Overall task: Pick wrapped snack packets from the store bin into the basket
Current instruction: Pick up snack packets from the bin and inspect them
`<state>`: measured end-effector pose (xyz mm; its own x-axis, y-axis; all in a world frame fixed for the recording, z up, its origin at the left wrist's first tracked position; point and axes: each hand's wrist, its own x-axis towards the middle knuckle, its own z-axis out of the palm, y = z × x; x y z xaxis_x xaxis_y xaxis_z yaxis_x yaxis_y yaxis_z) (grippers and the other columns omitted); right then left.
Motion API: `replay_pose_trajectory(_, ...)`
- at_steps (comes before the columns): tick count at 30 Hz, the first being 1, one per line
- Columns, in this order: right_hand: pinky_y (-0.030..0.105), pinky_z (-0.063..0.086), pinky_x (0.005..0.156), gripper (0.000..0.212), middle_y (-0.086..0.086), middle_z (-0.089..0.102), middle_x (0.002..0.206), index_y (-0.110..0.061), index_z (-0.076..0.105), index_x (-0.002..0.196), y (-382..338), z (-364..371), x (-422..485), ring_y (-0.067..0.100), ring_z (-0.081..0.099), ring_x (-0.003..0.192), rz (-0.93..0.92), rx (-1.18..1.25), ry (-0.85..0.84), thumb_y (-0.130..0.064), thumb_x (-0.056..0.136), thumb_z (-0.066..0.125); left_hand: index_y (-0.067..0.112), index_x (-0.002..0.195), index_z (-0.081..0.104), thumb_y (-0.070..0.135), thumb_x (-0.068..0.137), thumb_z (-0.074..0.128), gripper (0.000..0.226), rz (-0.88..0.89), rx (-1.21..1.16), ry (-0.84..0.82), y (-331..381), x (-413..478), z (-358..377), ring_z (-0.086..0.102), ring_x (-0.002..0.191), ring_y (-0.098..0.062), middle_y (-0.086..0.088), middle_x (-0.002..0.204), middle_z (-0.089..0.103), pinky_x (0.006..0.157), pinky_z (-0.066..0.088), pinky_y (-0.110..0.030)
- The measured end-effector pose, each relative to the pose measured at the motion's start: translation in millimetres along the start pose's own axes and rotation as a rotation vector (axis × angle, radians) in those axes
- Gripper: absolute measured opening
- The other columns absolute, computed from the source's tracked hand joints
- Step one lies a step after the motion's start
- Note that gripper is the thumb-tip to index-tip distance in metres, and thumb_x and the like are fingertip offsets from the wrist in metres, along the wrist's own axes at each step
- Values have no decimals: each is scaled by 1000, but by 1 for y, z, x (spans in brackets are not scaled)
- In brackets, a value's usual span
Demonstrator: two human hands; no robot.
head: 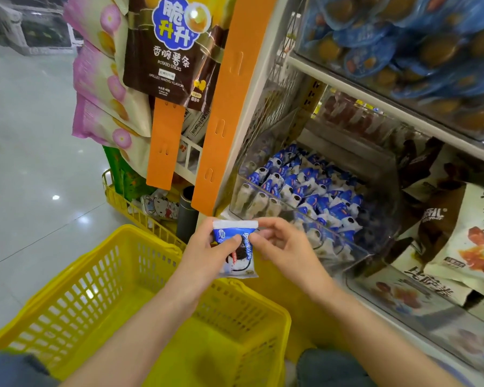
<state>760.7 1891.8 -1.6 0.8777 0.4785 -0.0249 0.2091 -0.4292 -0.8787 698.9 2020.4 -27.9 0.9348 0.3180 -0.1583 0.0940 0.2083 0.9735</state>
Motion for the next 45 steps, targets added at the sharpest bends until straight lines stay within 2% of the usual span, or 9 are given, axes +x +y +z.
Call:
replay_pose_trajectory(6,18,47,64,5,4,61,78,-8,62,86,3,3,2,11,54,71,-24,168,-51,-5,87,59,13,97,56,11,92,53,6,87,57,-56,-4,1,1,65,69,2,-5,88,67,55,49,-12)
replay_pose_trajectory(11,15,41,57,3,-2,62,70,-13,65,83,8,5,-1,1,52,60,-113,7,0,-13,86,63,15,78,54,18,96,46,19,164,165,-14,-8,1,-1,56,58,-3,-3,69,59,50,44,-14)
replay_pose_trajectory(18,27,46,55,15,-2,60,73,-14,63,80,12,1,-16,14,56,69,-639,-834,126,-26,87,60,16,67,53,20,94,50,27,7,117,-80,-15,-2,0,63,59,-4,5,57,60,46,45,-14)
replay_pose_trajectory(23,19,46,63,9,-8,60,77,-17,61,84,11,-1,-15,5,56,71,-362,-375,144,-24,90,59,19,90,60,27,89,56,9,-22,77,-44,-15,0,0,68,73,-8,-1,82,70,58,51,-17)
replay_pose_trajectory(27,21,56,56,12,9,64,85,-17,53,81,8,-8,-3,12,62,69,25,140,208,-13,91,55,12,109,58,23,84,65,28,-84,14,-29,-18,1,-3,69,77,-11,-7,97,71,65,56,-24)
replay_pose_trajectory(31,22,58,60,5,23,63,85,-4,51,87,9,-11,-5,13,65,68,236,428,-24,-3,91,53,12,98,66,16,86,62,13,-5,-86,129,-14,5,-10,70,76,-11,-4,88,73,63,56,-19)
replay_pose_trajectory(33,22,58,60,15,34,61,94,1,51,103,12,-9,-7,10,65,66,303,422,-132,1,89,55,14,87,68,15,88,60,9,30,-126,152,-13,5,-12,69,75,-9,-1,82,74,62,56,-19)
replay_pose_trajectory(39,24,47,81,52,-8,51,108,-17,39,126,17,4,-10,4,54,92,197,-95,-204,-18,82,68,17,71,61,21,93,53,24,127,44,196,-15,4,-11,62,67,-8,-1,70,67,66,50,-29)
replay_pose_trajectory(45,11,46,65,13,-15,64,80,-33,56,83,10,9,-9,-7,59,73,-72,-16,-36,-22,87,62,17,73,58,16,93,52,21,261,281,75,-19,0,-6,51,57,-7,3,60,57,54,43,-26)
